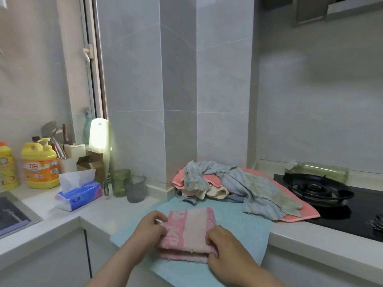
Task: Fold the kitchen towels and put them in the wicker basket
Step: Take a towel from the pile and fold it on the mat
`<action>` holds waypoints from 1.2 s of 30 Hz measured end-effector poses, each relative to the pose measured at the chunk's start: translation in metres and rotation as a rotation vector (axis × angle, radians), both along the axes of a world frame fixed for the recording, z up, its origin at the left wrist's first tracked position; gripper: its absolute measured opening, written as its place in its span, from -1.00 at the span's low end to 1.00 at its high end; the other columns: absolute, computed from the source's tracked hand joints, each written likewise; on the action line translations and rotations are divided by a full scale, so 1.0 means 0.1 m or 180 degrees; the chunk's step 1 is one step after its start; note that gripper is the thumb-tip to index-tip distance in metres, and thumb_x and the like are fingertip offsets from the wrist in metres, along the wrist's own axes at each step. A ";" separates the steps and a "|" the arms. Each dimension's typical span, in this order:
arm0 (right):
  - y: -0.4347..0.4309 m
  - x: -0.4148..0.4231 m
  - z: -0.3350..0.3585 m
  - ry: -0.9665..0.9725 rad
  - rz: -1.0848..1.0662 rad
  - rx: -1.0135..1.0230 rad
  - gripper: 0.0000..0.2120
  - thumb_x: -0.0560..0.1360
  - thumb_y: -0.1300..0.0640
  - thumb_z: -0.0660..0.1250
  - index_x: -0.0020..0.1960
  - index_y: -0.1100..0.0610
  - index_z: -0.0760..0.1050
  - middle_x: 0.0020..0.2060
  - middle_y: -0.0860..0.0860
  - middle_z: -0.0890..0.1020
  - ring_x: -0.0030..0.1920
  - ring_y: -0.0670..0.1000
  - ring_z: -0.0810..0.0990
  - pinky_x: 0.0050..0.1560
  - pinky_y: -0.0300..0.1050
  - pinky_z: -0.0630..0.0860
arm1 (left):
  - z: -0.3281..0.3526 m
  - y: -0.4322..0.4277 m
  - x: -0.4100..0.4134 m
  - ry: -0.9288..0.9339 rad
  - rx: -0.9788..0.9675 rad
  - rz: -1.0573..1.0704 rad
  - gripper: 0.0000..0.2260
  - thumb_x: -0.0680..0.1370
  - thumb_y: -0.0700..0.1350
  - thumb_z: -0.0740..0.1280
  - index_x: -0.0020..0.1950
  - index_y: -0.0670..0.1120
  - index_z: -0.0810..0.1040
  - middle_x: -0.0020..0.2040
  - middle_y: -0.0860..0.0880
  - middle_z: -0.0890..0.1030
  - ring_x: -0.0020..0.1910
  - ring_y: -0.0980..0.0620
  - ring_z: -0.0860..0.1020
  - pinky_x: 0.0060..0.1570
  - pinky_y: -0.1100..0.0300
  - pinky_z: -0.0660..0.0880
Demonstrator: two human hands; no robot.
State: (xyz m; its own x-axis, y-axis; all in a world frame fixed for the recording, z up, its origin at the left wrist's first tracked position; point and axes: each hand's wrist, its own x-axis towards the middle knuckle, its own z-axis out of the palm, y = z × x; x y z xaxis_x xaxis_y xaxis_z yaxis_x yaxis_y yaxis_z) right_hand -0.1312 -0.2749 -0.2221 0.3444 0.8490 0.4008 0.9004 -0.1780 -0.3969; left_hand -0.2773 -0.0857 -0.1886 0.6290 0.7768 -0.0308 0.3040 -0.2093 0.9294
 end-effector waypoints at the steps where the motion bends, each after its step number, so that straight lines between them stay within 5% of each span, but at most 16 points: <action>1: 0.02 0.00 -0.02 -0.0047 0.0047 -0.0028 -0.84 0.37 0.14 0.14 -0.06 0.01 0.37 -0.12 -0.19 0.33 -0.06 -0.14 0.34 -0.01 -0.15 0.40 | -0.03 0.01 -0.02 0.0061 0.0028 -0.0052 -0.76 0.48 -0.37 0.26 -0.01 -0.06 0.55 -0.17 -0.12 0.51 -0.38 -0.01 0.41 -0.41 0.21 0.32; 8: 0.04 0.02 -0.08 0.0034 0.0139 -0.0118 -0.75 0.41 0.11 0.16 0.03 0.00 0.51 -0.07 -0.28 0.33 0.07 -0.26 0.31 0.12 -0.30 0.35 | -0.11 0.01 -0.02 0.0325 0.0228 -0.0307 -0.68 0.46 -0.34 0.30 0.10 0.00 0.58 -0.14 -0.05 0.47 -0.34 0.05 0.44 -0.46 0.32 0.33; 13: 0.04 0.06 0.07 0.0591 0.0231 -0.0223 -0.80 0.43 0.12 0.25 -0.18 -0.21 0.47 -0.04 -0.20 0.48 -0.03 -0.24 0.46 -0.04 -0.41 0.36 | 0.01 0.06 0.08 0.0301 0.0084 -0.0368 -0.78 0.46 -0.22 0.38 0.06 0.03 0.62 -0.02 -0.01 0.59 -0.22 0.06 0.56 -0.34 0.29 0.44; 17: 0.09 0.09 0.08 0.0570 0.0133 -0.0098 -0.88 0.46 0.00 0.28 -0.20 -0.23 0.48 -0.06 -0.18 0.50 -0.03 -0.22 0.50 -0.02 -0.40 0.40 | 0.13 0.21 0.34 0.0170 -0.0087 -0.0273 -0.84 0.52 -0.19 0.37 0.06 0.00 0.64 -0.23 -0.02 0.55 -0.35 0.06 0.43 -0.42 0.30 0.32; 20: 0.12 0.07 -0.04 0.0427 0.0115 -0.0134 -0.97 0.44 -0.11 0.25 -0.16 -0.24 0.47 -0.03 -0.22 0.45 -0.01 -0.26 0.47 0.01 -0.44 0.36 | 0.11 0.28 0.49 0.0023 -0.0266 -0.0275 -0.85 0.50 -0.21 0.41 0.04 -0.06 0.67 -0.11 -0.07 0.66 -0.26 0.05 0.57 -0.36 0.30 0.44; 24: 0.16 0.10 -0.12 0.0363 0.0082 -0.0136 -0.74 0.36 -0.20 0.15 -0.08 -0.15 0.52 -0.04 -0.22 0.41 -0.01 -0.25 0.44 0.00 -0.39 0.36 | -0.06 0.33 0.61 0.0014 0.0069 -0.0229 -0.72 0.49 -0.35 0.35 0.11 -0.07 0.65 0.06 -0.07 0.61 -0.17 0.05 0.60 -0.32 0.36 0.48; 28: 0.17 0.11 -0.08 0.0569 0.0113 -0.0238 -0.89 0.38 -0.16 0.20 -0.15 -0.19 0.46 -0.04 -0.20 0.42 -0.03 -0.23 0.46 -0.05 -0.40 0.35 | -0.24 0.40 0.62 0.0415 0.1149 -0.0181 -0.65 0.53 -0.24 0.33 0.32 -0.09 0.55 0.31 -0.02 0.54 0.27 0.03 0.49 0.25 0.26 0.38; 30: 0.20 0.13 0.00 0.0907 0.0069 -0.0205 -0.94 0.46 -0.06 0.28 -0.16 -0.16 0.52 -0.05 -0.17 0.47 -0.03 -0.21 0.49 0.00 -0.37 0.39 | -0.29 0.38 0.62 0.0647 0.1534 -0.0255 -0.64 0.57 -0.18 0.30 0.38 -0.09 0.50 0.37 -0.03 0.49 0.36 0.01 0.42 0.36 0.21 0.26; 33: 0.32 0.19 0.14 0.0764 -0.0242 -0.0008 -0.81 0.57 0.02 0.25 0.10 -0.10 0.60 0.08 -0.21 0.50 0.09 -0.23 0.46 0.15 -0.32 0.34 | -0.31 0.39 0.65 0.0717 0.1676 -0.0315 -0.64 0.60 -0.15 0.26 0.40 -0.09 0.48 0.39 -0.03 0.47 0.38 0.01 0.40 0.37 0.22 0.24; 36: 0.49 0.23 0.25 0.0072 -0.0469 -0.0684 -0.57 0.64 -0.06 0.09 0.47 0.01 0.34 0.48 -0.07 0.29 0.46 -0.02 0.22 0.43 -0.14 0.16 | -0.28 0.39 0.62 0.0641 0.1696 -0.0362 -0.61 0.60 -0.09 0.27 0.44 -0.07 0.44 0.44 -0.04 0.41 0.42 0.01 0.34 0.37 0.24 0.20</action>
State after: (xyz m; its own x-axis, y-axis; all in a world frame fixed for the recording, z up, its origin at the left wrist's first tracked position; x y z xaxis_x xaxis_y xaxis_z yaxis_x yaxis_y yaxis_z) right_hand -0.1078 -0.2262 -0.1970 0.4774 0.8538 0.2075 0.8499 -0.3889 -0.3555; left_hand -0.2150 -0.0468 -0.2165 0.7316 0.6459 0.2182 0.4122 -0.6740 0.6130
